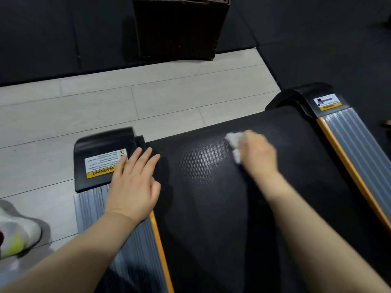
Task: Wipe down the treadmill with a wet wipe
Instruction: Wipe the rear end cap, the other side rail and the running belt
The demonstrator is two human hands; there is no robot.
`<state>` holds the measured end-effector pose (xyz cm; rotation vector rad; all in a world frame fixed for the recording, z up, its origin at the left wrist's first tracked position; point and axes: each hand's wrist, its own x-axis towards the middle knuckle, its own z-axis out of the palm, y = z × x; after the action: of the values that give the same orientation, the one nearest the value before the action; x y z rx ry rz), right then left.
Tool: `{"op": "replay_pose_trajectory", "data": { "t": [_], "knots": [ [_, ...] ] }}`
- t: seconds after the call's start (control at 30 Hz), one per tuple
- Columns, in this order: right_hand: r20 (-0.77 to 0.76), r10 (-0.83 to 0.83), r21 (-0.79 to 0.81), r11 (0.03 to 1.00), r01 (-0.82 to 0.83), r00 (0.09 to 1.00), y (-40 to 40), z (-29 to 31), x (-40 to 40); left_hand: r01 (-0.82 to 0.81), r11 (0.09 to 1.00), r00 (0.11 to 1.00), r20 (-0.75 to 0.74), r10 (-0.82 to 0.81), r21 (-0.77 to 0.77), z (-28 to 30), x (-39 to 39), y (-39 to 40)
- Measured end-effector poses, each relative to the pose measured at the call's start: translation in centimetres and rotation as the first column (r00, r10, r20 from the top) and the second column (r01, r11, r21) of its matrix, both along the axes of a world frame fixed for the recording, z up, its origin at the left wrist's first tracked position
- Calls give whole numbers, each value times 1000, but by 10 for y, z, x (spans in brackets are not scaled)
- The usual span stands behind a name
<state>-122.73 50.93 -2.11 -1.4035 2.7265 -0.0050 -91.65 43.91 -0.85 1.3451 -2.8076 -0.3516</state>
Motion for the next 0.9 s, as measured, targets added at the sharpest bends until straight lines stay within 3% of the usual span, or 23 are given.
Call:
{"op": "replay_pose_trajectory", "data": {
  "t": [0.07,0.17,0.27,0.33,0.5,0.57,0.6,0.67,0.73,0.77,0.83,0.9],
  "knots": [
    [-34,-306,-116,947,300,951,28,5,-69,26,1000,999,26,-26,-2,-1,0,0],
    [0,-416,-202,891,408,909,40,4,-80,41,999,998,55,-41,-7,-2,2,1],
    [9,-131,-199,971,130,991,23,-5,-24,27,1000,997,66,-28,4,-2,1,1],
    [-55,37,-218,975,-48,998,19,-10,15,23,1000,997,72,-23,3,0,0,2],
    [-256,338,-226,890,-396,906,32,-16,12,2,999,998,63,-5,37,7,-1,0],
    [-315,381,-170,878,-447,869,33,-13,-9,-3,1000,997,71,0,31,6,2,-1],
    [-335,325,-165,904,-394,884,35,-10,-29,-5,1000,998,70,3,28,5,1,-1],
    [-235,30,-171,983,-71,971,42,3,-80,-4,1000,998,66,2,23,5,0,-1],
    [-125,-322,-96,945,311,939,60,14,-130,-6,1000,998,55,5,17,3,-1,0],
    [-116,-427,-74,904,421,897,68,15,-146,-11,1000,999,49,10,14,3,-1,0],
    [-99,-506,-74,863,501,857,69,12,-148,-17,1000,999,38,16,9,2,-2,0],
    [-28,-420,-106,903,416,907,59,8,-116,-18,1000,999,32,18,18,2,-2,1]
  ]
}}
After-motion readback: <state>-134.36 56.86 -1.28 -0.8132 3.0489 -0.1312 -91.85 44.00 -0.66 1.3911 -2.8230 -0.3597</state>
